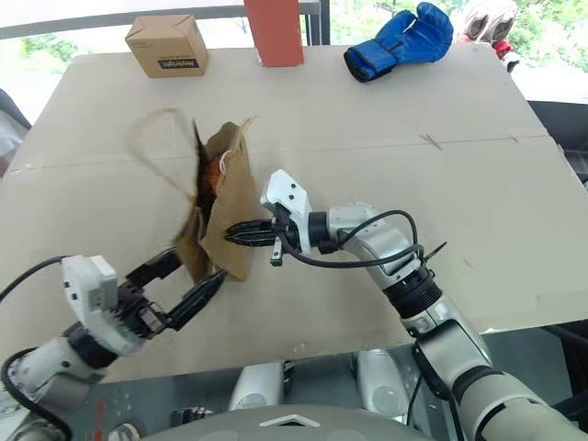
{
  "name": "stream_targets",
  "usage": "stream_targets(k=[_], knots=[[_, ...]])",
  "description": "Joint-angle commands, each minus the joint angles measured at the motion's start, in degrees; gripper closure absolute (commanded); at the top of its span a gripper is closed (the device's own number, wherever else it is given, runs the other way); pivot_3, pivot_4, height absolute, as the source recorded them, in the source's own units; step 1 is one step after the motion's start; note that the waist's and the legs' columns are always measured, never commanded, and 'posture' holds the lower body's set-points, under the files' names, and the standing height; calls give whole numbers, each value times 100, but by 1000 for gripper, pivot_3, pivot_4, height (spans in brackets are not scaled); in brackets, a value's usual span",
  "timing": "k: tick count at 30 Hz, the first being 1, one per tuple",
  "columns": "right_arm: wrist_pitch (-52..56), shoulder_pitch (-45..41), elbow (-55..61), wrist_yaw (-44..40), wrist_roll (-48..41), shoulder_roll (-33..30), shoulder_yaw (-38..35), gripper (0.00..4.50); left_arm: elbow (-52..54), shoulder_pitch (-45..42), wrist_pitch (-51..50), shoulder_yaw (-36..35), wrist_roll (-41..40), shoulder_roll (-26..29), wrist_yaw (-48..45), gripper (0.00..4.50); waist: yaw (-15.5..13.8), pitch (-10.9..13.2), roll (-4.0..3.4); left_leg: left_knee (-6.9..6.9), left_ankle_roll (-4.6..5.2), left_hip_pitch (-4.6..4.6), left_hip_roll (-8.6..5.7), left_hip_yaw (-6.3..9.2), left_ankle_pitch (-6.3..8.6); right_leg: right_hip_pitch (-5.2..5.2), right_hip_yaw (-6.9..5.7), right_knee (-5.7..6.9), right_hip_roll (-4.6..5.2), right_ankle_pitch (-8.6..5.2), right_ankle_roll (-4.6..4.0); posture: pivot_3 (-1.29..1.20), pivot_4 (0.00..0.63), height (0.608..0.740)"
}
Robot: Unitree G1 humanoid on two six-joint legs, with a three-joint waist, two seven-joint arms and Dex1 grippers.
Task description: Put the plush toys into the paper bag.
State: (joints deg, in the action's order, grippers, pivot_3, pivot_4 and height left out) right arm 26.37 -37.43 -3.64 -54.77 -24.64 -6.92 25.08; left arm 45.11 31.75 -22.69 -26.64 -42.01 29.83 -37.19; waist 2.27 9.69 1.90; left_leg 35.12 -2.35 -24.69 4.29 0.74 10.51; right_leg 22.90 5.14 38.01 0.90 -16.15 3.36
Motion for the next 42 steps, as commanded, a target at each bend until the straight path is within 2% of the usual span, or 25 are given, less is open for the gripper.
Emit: stream_targets(k=[1,5,10,11,13,15,18,19,20,21,22,23,24,26,28,31,35,38,39,42], knots=[[-65,-133,63,-126,-11,80,-161,4444,26,-244,264,166,361,-51,192,0,-2,-1,1,3,0,-2,-1,-1,0,-1,1,0,1,0,0,0,150,740],[-13,-123,113,-191,-29,101,-209,4444,114,-594,250,688,756,-385,753,0,8,-7,12,7,0,-2,-2,-3,0,-6,3,0,1,2,3,0,150,740],[-41,-55,111,-188,22,78,-251,4444,34,-1019,226,924,864,-863,1430,0,16,-6,10,3,0,2,2,5,0,-9,0,9,-7,14,23,0,150,740],[-54,-31,124,-172,39,57,-274,4500,-31,-1132,186,965,897,-960,1590,403,14,-6,10,3,0,1,2,6,0,-9,0,9,-7,14,24,0,150,740],[-58,28,201,-140,67,-9,-339,4500,-137,-1315,183,1010,916,-1061,1710,856,11,-8,12,4,0,1,1,7,0,-11,0,9,-8,15,25,0,150,740],[-94,153,407,-101,136,-207,-421,4500,-266,-1502,200,1032,853,-1077,1680,1703,-1,-9,13,5,0,1,1,8,0,-12,-1,9,-8,15,25,0,150,740],[-325,477,912,133,333,-566,-660,4500,-511,-1748,250,968,716,-925,1403,3304,-18,-10,16,10,0,-2,-5,9,0,-15,-1,7,-4,15,26,0,150,740],[-415,589,1090,239,422,-690,-746,4500,-585,-1820,254,953,657,-845,1269,3619,-27,-10,16,11,1,-2,-5,9,0,-15,0,7,-4,15,26,0,150,740],[-374,698,1283,168,337,-886,-883,4500,-699,-1919,263,941,588,-689,1028,4239,-24,-10,16,11,0,-3,-5,9,0,-15,-2,7,-4,15,26,0,150,740],[-492,821,1467,201,377,-1064,-1052,4500,-851,-2040,292,933,546,-493,726,4383,-21,-9,14,11,0,-3,-5,10,0,-15,-2,7,-4,15,26,0,150,740],[-386,980,1730,174,232,-1263,-1253,4500,-1065,-2224,328,902,446,-280,343,4383,-40,-8,13,11,0,-2,-5,9,0,-15,-1,8,-4,15,26,0,150,740],[-309,1146,1991,133,108,-1465,-1422,3977,-1280,-2427,310,856,274,-94,7,4500,-47,-7,11,11,0,-3,-5,14,-1,-14,-7,9,-7,14,25,0,150,740],[-242,1307,2224,137,51,-1662,-1574,3779,-1495,-2634,278,811,105,87,-299,4500,-40,-7,10,11,0,-2,-4,16,-1,-15,-9,8,-6,14,25,0,150,740],[-172,1715,2664,122,-36,-2122,-1986,2794,-2035,-3139,271,901,-103,608,-1345,4500,-70,-7,12,10,0,-2,-4,14,-1,-16,-8,7,-5,14,25,0,150,740],[-53,2154,3073,167,-174,-2553,-2464,1828,-2855,-3795,567,1121,72,1063,-2376,4500,-59,-6,6,9,0,-2,-1,20,0,-18,-19,-2,-6,11,22,0,150,740],[100,2741,3529,208,-394,-3030,-3098,119,-4187,-4892,1119,1633,454,1321,-3709,4500,-73,-3,-1,10,0,-4,-6,19,-1,-21,-20,0,-3,6,16,0,150,740],[348,3300,4253,760,-457,-3179,-3599,119,-6567,-6705,2178,2403,1303,961,-4861,4500,-127,-1,-4,16,2,-6,-4,20,-2,-23,-25,3,-8,12,27,0,150,740],[406,3425,4451,1021,-438,-3158,-3617,119,-7666,-7289,2869,2582,1694,695,-5224,4500,-83,-3,-3,20,4,-7,-5,17,-1,-25,-18,1,-8,14,29,0,150,740],[411,3471,4491,1057,-439,-3171,-3610,0,-7947,-7427,3046,2615,1787,626,-5306,3774,-75,-3,-2,20,5,-7,-5,17,0,-26,-18,1,-8,14,29,0,150,740],[430,3518,4526,1266,-387,-3118,-3499,0,-8505,-7740,3121,2581,1942,538,-5300,2496,-39,-3,-2,18,7,-11,-4,22,1,-24,-19,5,-11,14,29,0,150,740]])
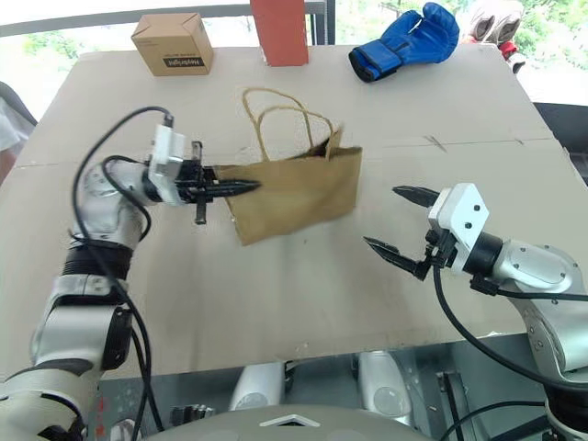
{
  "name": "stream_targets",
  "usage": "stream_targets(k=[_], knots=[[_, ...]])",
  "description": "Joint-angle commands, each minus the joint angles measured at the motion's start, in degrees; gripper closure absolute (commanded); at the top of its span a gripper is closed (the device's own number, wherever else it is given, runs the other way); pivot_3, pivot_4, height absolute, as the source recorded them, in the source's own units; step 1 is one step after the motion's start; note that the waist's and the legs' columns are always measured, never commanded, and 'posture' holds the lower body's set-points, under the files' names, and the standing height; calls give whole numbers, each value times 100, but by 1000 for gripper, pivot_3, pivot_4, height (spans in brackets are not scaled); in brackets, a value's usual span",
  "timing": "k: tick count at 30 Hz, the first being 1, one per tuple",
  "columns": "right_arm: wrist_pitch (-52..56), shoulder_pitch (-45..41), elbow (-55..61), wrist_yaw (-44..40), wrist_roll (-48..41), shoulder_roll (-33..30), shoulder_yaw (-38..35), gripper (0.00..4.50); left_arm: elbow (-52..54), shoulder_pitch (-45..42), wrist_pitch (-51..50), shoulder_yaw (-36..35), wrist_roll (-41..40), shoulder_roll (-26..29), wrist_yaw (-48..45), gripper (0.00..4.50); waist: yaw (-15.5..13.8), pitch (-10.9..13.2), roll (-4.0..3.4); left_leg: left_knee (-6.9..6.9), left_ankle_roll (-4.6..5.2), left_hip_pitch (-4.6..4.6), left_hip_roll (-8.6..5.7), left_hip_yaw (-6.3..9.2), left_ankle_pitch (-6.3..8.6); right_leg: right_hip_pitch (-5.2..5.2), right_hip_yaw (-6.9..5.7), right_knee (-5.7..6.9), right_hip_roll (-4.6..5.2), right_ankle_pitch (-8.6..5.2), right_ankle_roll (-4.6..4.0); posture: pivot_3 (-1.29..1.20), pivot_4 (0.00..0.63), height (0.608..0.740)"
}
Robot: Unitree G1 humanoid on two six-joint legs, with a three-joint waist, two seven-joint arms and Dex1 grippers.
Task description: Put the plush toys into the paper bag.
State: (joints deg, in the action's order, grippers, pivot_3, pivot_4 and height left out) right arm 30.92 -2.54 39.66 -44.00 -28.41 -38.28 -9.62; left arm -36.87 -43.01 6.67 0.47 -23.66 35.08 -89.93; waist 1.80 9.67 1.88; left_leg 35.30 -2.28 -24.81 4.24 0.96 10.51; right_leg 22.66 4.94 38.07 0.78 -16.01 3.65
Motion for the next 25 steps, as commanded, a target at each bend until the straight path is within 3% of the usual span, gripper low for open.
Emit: stream_targets(k=[1,6,12,16,20,25], knots=[[-38,40,184,206,-7,10,-13,0,-347,-301,154,-178,111,6,26,2008,13,0,0,0,0,-2,0,5,0,0,-2,1,-2,0,0,0,150,740],[-330,114,-235,-84,-84,-88,-200,0,2073,1110,-1870,-873,-591,558,1246,60,132,0,0,-2,3,1,6,2,2,-2,4,2,0,0,1,0,150,740],[-613,267,-687,-625,-335,-335,-627,0,5303,3719,-3868,-2578,-1620,675,3320,60,49,2,-3,4,3,12,9,7,2,-6,-7,27,6,-2,1,0,150,740],[-823,401,-1004,-1029,-292,-662,-810,0,6802,5250,-4245,-3283,-1957,303,4151,60,31,0,0,13,2,17,7,-2,2,-14,-6,24,16,-2,1,0,150,740],[-943,562,-1349,-1291,-257,-886,-968,0,7725,6678,-4049,-3519,-1871,-273,4527,60,-32,-2,0,26,1,20,7,-8,1,-22,-8,22,19,-20,-16,0,150,740],[-1094,912,-1410,-1364,-148,-945,-1059,0,7793,7439,-3634,-3521,-1663,-650,4651,60,-67,-2,0,49,1,34,7,-20,3,-36,2,20,21,-28,-5,0,150,740]])
